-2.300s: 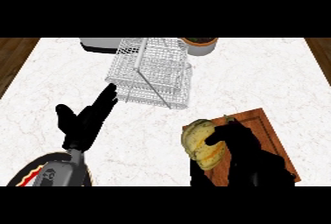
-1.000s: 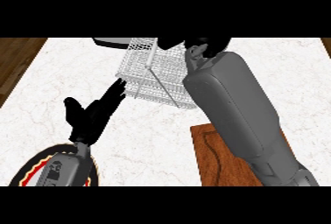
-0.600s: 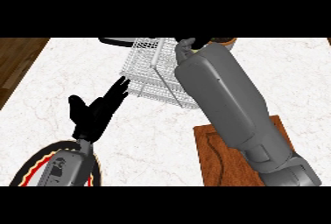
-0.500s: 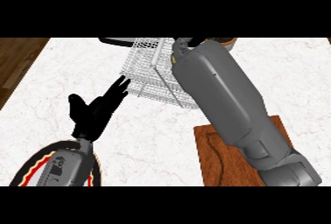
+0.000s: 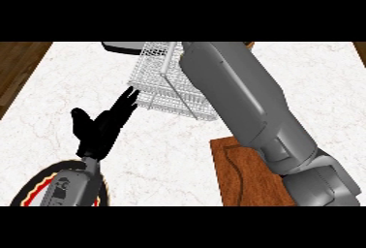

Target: Pick the squash from the cutting board and place it in the tiered basket

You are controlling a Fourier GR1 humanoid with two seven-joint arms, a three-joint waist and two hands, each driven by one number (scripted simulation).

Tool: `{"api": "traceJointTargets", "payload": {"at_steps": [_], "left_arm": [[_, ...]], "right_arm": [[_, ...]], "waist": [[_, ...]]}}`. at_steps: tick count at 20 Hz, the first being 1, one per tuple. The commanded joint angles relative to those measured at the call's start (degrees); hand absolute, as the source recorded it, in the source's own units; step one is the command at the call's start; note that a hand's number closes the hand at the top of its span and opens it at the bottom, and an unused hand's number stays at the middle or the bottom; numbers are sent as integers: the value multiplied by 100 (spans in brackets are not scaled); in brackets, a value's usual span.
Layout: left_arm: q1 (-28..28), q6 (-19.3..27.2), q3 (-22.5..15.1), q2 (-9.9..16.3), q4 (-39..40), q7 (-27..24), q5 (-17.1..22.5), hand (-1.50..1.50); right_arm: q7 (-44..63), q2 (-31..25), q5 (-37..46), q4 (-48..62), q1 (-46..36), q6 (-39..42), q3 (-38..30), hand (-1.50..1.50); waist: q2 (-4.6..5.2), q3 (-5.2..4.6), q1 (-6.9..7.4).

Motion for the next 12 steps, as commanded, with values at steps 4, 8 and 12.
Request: {"api": "traceJointTargets", "payload": {"at_steps": [4,8,12], "left_arm": [[39,88,241,68,80,23,42,0],[393,110,366,135,43,-63,55,0],[548,157,479,135,-123,-148,111,0]], "right_arm": [[712,25,65,227,247,-1197,-10,-150],[1150,25,321,-1035,889,-256,196,-150],[1298,-164,159,-2393,1693,609,558,-150]], "waist": [[-121,-1,-452],[-259,8,-861],[-304,15,-1028]]}}
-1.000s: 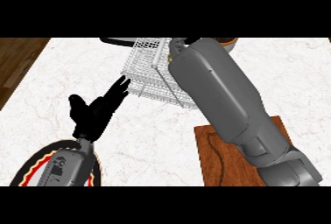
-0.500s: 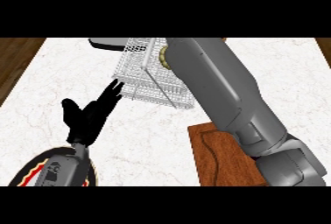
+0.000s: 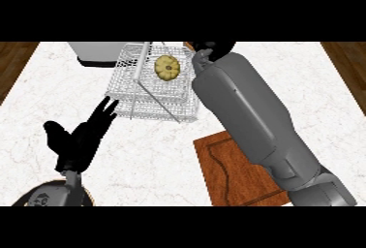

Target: Pick the squash from the cutting board and place it in the tiered basket

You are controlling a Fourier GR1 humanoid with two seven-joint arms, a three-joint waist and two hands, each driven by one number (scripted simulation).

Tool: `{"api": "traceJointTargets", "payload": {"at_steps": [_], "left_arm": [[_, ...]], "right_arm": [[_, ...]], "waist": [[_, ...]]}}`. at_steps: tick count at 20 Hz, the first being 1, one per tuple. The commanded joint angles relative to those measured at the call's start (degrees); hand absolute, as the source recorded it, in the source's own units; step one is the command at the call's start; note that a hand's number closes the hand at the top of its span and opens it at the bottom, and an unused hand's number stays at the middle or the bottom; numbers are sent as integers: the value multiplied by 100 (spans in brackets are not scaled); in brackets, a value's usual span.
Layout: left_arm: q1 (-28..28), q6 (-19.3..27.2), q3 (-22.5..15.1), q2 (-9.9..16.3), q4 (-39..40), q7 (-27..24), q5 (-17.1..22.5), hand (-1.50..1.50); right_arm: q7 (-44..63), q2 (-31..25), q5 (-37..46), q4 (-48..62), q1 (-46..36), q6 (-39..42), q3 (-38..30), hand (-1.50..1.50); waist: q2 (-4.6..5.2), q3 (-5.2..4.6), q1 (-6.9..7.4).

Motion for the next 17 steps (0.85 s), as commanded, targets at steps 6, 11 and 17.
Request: {"api": "traceJointTargets", "payload": {"at_steps": [6,11,17], "left_arm": [[160,182,138,-20,-11,-28,-62,0],[475,70,121,66,-393,23,-7,0],[430,4,295,193,-339,69,89,0]], "right_arm": [[749,-724,-352,-2989,1580,1662,691,-150],[947,-1666,-731,-4813,2792,2211,735,-150],[1139,-2610,-1076,-7116,4365,2500,468,-150]], "waist": [[-95,-14,-472],[-77,-7,-446],[-37,-8,-500]]}}
